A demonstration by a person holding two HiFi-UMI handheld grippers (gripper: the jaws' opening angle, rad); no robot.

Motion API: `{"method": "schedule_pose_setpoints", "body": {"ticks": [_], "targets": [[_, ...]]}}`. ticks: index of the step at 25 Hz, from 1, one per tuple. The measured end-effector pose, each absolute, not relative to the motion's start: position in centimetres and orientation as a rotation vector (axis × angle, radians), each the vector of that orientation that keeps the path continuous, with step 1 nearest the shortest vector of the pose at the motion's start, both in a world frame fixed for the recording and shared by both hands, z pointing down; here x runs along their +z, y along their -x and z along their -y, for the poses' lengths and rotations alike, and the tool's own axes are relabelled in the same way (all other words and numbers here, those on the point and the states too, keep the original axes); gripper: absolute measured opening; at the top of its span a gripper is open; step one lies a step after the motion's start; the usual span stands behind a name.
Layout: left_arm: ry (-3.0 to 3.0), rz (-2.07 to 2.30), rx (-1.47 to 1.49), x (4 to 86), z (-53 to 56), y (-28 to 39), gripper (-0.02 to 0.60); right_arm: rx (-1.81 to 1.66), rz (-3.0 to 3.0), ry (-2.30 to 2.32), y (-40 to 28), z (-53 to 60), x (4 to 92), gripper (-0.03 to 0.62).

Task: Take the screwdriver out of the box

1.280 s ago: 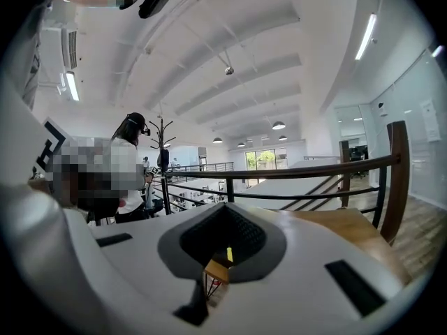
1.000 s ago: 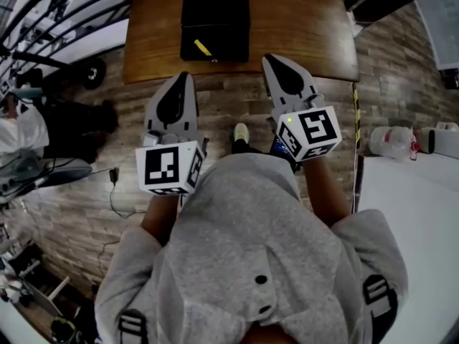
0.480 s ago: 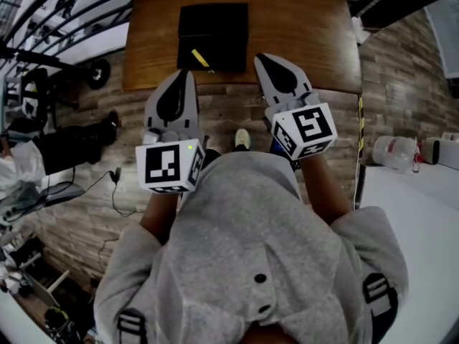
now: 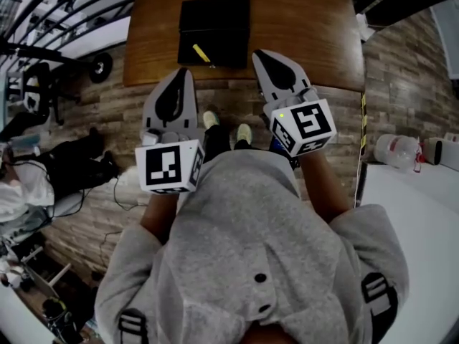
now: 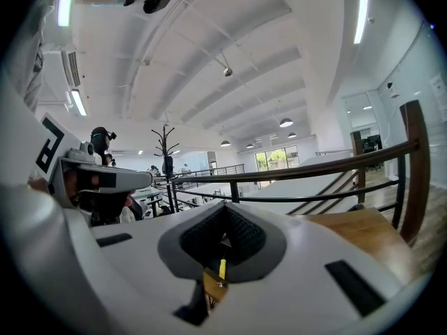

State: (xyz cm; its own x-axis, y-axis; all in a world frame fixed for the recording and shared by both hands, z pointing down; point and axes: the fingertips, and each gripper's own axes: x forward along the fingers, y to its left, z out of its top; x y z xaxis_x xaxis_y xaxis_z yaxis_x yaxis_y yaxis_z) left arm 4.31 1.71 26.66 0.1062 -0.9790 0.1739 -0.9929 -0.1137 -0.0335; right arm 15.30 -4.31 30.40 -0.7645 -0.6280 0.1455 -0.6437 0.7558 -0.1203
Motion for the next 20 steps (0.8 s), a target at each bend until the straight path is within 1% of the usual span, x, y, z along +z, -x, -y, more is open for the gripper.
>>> {"method": "schedule_pose_setpoints", "body": {"ticks": [4, 9, 20], "targets": [[-2.274, 2.024, 0.222, 26.7, -1.4, -4.1, 0.012, 0.242, 2.842, -1.051, -15.3, 4.7, 30.6, 0.014], [-2.293, 2.007, 0.177, 26.6, 0.8, -2.3, 0.012, 0.219, 2.833, -1.074, -13.6, 6.9, 30.2, 0.014], [-2.294, 1.992, 0.158, 27.3, 7.3, 4.2, 0.012, 0.199, 2.800, -1.062, -7.3, 13.1, 30.6, 0.014]]}}
